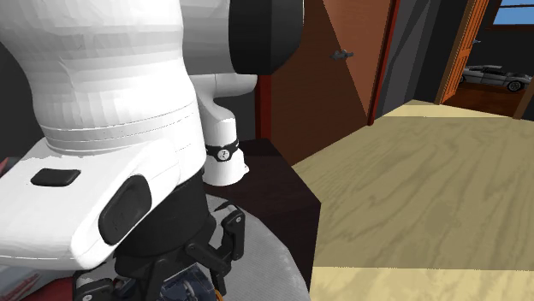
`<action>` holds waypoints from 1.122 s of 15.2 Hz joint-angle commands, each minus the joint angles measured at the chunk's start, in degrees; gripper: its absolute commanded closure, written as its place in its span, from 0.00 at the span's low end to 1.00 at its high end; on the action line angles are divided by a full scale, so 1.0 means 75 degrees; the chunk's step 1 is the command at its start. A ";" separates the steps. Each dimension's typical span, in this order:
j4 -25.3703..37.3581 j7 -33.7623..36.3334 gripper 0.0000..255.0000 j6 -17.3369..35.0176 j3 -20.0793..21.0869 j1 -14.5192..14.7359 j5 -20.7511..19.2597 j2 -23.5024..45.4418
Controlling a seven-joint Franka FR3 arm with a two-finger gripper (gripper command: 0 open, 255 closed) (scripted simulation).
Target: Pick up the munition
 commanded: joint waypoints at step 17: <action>0.0784 0.0160 1.00 -0.1359 -0.0018 0.0017 -0.0179 -0.0573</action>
